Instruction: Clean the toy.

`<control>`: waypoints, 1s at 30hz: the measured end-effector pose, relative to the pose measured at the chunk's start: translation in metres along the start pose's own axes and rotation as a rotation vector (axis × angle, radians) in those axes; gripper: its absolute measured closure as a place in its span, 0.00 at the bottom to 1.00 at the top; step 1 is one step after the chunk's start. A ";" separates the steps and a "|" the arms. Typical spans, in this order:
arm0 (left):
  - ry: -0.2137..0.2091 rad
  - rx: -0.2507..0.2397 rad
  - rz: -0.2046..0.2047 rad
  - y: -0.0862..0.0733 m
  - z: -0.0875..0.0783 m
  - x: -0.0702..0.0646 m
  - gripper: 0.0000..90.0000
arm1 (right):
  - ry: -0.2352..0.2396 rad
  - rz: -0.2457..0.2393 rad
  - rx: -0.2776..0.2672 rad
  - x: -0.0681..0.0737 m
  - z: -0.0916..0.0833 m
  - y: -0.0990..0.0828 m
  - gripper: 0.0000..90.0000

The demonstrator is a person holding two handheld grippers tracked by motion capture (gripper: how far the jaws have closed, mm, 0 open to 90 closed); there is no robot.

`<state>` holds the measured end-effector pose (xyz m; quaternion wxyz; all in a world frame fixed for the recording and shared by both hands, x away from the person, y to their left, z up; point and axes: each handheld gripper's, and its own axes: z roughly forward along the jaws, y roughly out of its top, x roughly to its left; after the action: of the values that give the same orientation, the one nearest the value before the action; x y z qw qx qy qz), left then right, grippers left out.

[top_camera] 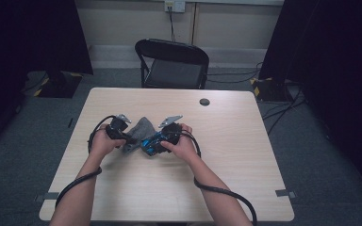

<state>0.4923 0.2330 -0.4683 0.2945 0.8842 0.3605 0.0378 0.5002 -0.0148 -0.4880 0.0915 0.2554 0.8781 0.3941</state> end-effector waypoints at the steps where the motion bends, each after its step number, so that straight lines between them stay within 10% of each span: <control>1: -0.004 -0.005 -0.006 -0.002 -0.001 -0.001 0.87 | 0.000 0.002 -0.002 0.000 0.000 0.000 0.08; 30: 0.059 -0.096 -0.086 -0.073 -0.070 -0.002 0.87 | -0.004 0.006 -0.012 0.000 0.000 -0.002 0.08</control>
<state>0.4263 0.3079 -0.4507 0.3270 0.8514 0.4043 0.0686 0.4991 -0.0158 -0.4891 0.0937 0.2582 0.8748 0.3991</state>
